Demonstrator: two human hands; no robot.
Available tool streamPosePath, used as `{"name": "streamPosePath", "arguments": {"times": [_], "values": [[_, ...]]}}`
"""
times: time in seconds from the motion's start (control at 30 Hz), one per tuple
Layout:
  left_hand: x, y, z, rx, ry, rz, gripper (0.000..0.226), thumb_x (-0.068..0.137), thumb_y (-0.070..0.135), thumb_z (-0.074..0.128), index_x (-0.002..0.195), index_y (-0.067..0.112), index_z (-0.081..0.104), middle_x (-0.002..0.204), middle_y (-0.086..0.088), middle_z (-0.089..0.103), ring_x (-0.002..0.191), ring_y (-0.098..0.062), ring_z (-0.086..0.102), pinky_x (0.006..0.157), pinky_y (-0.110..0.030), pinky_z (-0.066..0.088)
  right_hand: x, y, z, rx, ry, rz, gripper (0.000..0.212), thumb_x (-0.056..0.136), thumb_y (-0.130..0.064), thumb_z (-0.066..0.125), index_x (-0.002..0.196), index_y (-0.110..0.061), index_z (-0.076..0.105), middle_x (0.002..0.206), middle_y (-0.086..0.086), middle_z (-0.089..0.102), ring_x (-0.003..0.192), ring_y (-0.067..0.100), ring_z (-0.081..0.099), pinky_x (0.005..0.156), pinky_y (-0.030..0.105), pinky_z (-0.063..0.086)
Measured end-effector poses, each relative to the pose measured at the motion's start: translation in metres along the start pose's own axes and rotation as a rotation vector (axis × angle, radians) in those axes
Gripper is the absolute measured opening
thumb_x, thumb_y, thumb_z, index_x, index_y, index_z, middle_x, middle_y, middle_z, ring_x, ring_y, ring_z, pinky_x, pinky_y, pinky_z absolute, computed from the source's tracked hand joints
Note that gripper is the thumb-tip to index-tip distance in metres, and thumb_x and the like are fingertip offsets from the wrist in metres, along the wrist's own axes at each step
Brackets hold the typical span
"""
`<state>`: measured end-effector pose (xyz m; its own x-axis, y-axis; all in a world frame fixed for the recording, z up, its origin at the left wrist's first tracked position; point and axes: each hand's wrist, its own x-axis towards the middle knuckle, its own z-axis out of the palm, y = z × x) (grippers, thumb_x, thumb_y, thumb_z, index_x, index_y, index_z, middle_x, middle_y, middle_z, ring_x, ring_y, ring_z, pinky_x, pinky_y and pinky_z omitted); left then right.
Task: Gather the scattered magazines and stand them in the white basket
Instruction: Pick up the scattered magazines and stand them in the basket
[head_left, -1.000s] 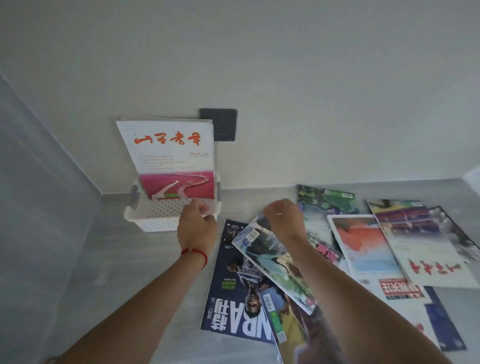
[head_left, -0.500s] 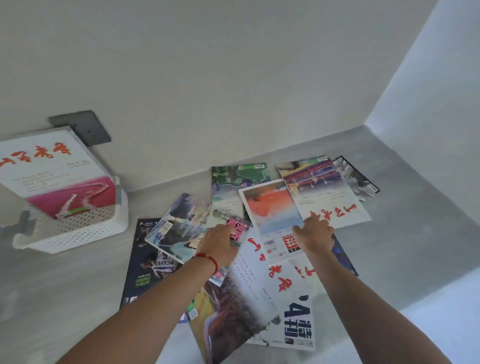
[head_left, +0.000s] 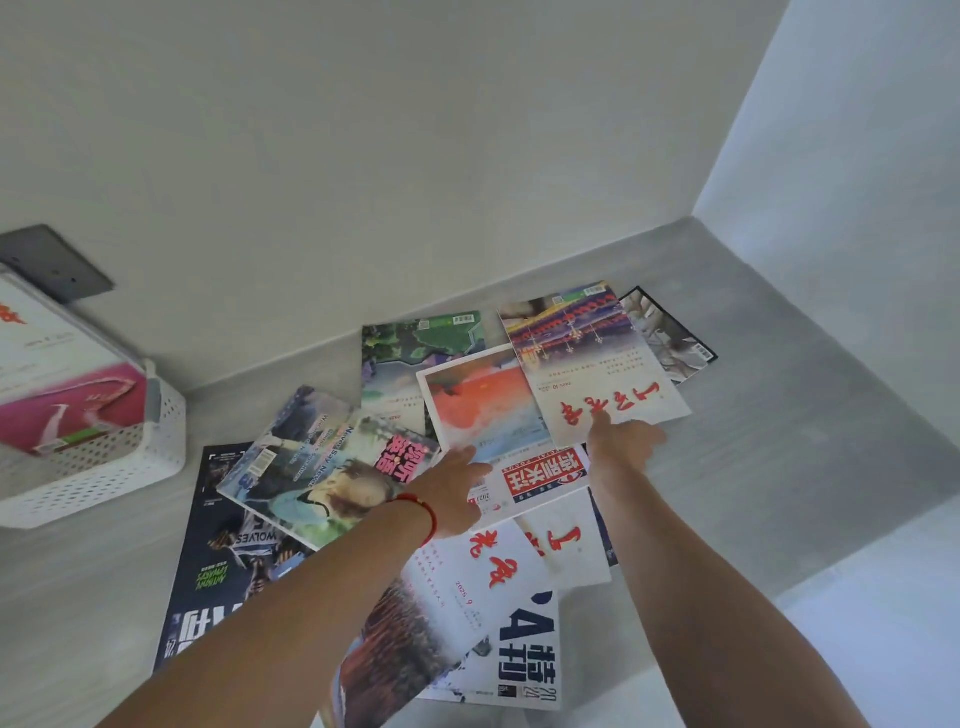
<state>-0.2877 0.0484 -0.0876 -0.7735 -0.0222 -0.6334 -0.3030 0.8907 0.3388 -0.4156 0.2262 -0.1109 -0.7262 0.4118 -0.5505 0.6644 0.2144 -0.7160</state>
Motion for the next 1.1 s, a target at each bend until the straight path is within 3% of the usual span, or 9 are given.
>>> {"name": "streamPosePath", "arguments": {"times": [0.1, 0.2, 0.3, 0.4, 0.6, 0.87, 0.93, 1.0, 1.1], "values": [[0.003, -0.001, -0.003, -0.010, -0.009, -0.009, 0.069, 0.099, 0.015, 0.054, 0.161, 0.031, 0.027, 0.173, 0.006, 0.002, 0.160, -0.015, 0.002, 0.130, -0.041, 0.013, 0.009, -0.004, 0.001, 0.326, -0.083, 0.038, 0.049, 0.095, -0.009, 0.067, 0.135, -0.009, 0.040, 0.126, 0.013, 0.064, 0.112, 0.030, 0.067, 0.081, 0.035, 0.058], [0.003, -0.002, -0.008, -0.083, 0.050, -0.022, 0.059, 0.099, 0.016, 0.055, 0.155, 0.029, 0.040, 0.170, 0.004, 0.019, 0.156, -0.020, 0.024, 0.126, -0.036, 0.024, 0.003, -0.011, -0.002, 0.583, -0.246, 0.008, 0.052, 0.090, 0.008, 0.064, 0.130, -0.018, 0.043, 0.119, 0.011, 0.066, 0.107, 0.028, 0.070, 0.076, 0.050, 0.065], [-0.007, 0.001, -0.022, -0.198, 0.406, -0.010, 0.037, 0.096, 0.010, 0.056, 0.127, 0.027, 0.064, 0.143, 0.002, 0.059, 0.112, -0.018, 0.067, 0.093, -0.026, 0.055, -0.003, -0.011, -0.013, 0.693, -0.391, -0.066, 0.063, 0.089, 0.016, 0.058, 0.134, -0.026, 0.043, 0.120, 0.010, 0.066, 0.109, 0.027, 0.070, 0.077, 0.049, 0.065], [-0.023, 0.002, -0.048, -0.256, 0.816, 0.080, 0.032, 0.090, -0.004, 0.053, 0.102, 0.021, 0.070, 0.107, 0.002, 0.070, 0.088, -0.012, 0.068, 0.077, -0.026, 0.061, -0.002, -0.004, -0.029, 0.763, -0.522, -0.079, 0.063, 0.085, 0.019, 0.058, 0.132, -0.023, 0.049, 0.120, 0.015, 0.069, 0.110, 0.029, 0.072, 0.077, 0.042, 0.064], [-0.050, 0.000, -0.104, -0.101, 1.068, 0.276, 0.022, 0.090, -0.001, 0.057, 0.106, 0.007, 0.068, 0.109, -0.005, 0.065, 0.101, -0.021, 0.063, 0.088, -0.029, 0.053, -0.008, -0.001, -0.049, 0.767, -0.768, -0.097, 0.057, 0.088, 0.016, 0.057, 0.135, -0.015, 0.053, 0.128, 0.020, 0.067, 0.117, 0.036, 0.068, 0.081, 0.044, 0.061], [-0.079, -0.063, -0.119, 0.096, 0.673, 0.096, 0.059, 0.104, 0.028, 0.049, 0.159, 0.024, 0.030, 0.169, -0.002, 0.025, 0.158, -0.024, 0.017, 0.129, -0.048, 0.013, -0.078, -0.037, -0.017, 0.378, -1.196, -0.228, 0.050, 0.091, 0.011, 0.051, 0.140, 0.000, 0.054, 0.141, 0.032, 0.055, 0.121, 0.046, 0.058, 0.099, 0.058, 0.048], [-0.093, -0.097, -0.116, -0.052, 0.576, 0.022, 0.044, 0.102, 0.037, 0.052, 0.144, 0.023, 0.049, 0.148, -0.010, 0.053, 0.132, -0.025, 0.054, 0.112, -0.032, 0.043, -0.098, -0.040, -0.001, 0.264, -1.245, -0.203, 0.047, 0.092, 0.008, 0.053, 0.136, -0.004, 0.060, 0.138, 0.030, 0.058, 0.118, 0.045, 0.062, 0.096, 0.056, 0.052], [-0.114, -0.130, -0.109, -0.355, 0.462, -0.023, 0.027, 0.100, 0.038, 0.060, 0.115, 0.017, 0.067, 0.111, -0.010, 0.071, 0.082, -0.017, 0.065, 0.070, -0.018, 0.050, -0.116, -0.040, 0.016, 0.109, -1.272, -0.175, 0.041, 0.095, -0.002, 0.056, 0.135, -0.008, 0.063, 0.134, 0.028, 0.063, 0.118, 0.046, 0.064, 0.099, 0.060, 0.052], [-0.144, -0.178, -0.090, -0.736, 0.467, -0.038, 0.016, 0.098, 0.031, 0.067, 0.096, 0.017, 0.074, 0.095, -0.009, 0.074, 0.076, -0.019, 0.064, 0.070, -0.027, 0.049, -0.137, -0.038, 0.038, 0.068, -1.247, -0.074, 0.049, 0.093, -0.038, 0.067, 0.132, -0.009, 0.064, 0.129, 0.022, 0.067, 0.117, 0.041, 0.066, 0.096, 0.054, 0.052]]}}
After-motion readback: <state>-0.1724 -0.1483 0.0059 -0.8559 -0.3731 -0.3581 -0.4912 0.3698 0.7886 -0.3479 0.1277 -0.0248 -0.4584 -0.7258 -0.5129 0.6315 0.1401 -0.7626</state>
